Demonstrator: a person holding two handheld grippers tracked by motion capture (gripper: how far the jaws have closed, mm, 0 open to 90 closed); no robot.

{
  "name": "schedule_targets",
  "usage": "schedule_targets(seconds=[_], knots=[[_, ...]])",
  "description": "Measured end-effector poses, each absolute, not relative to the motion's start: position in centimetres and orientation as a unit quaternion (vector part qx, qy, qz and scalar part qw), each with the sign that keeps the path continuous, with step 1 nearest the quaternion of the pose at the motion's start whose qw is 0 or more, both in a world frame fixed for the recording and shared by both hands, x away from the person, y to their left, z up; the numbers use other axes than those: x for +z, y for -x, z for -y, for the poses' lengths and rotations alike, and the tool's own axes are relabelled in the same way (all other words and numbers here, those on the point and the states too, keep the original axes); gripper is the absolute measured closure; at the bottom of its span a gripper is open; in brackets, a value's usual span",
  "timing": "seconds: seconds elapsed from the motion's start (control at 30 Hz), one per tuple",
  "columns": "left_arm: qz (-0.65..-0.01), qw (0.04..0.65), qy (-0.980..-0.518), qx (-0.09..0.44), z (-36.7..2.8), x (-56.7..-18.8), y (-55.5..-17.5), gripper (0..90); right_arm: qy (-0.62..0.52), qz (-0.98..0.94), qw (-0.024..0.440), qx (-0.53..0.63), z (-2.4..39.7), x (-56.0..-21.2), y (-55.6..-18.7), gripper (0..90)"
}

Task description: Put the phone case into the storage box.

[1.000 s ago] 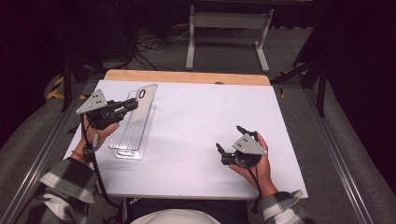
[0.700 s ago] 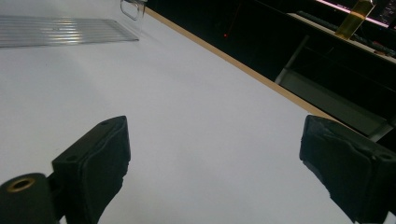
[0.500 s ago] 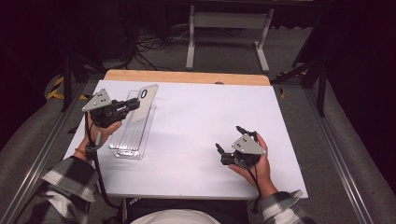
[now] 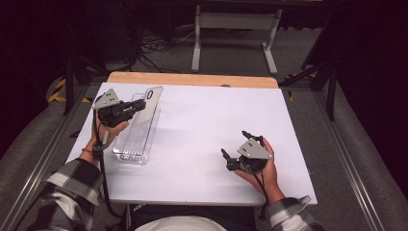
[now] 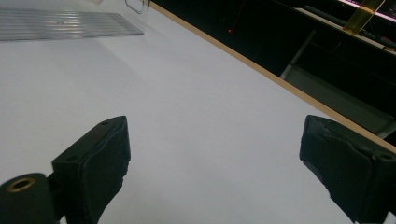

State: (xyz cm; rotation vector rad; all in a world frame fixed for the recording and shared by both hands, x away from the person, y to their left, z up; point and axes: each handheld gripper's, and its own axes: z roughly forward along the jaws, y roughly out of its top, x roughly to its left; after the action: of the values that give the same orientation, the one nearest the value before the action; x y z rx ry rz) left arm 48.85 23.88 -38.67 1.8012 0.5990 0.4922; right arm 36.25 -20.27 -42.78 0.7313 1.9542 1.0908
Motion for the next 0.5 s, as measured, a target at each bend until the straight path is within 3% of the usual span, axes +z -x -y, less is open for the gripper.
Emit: schedule_targets(seconds=[0.5], knots=[[-0.275, 0.536, -0.772, 0.204, -24.5, -39.8, -52.2, 81.1, -0.287, -0.783, 0.372, 0.408, 19.7, -43.6, -36.7, 9.6]])
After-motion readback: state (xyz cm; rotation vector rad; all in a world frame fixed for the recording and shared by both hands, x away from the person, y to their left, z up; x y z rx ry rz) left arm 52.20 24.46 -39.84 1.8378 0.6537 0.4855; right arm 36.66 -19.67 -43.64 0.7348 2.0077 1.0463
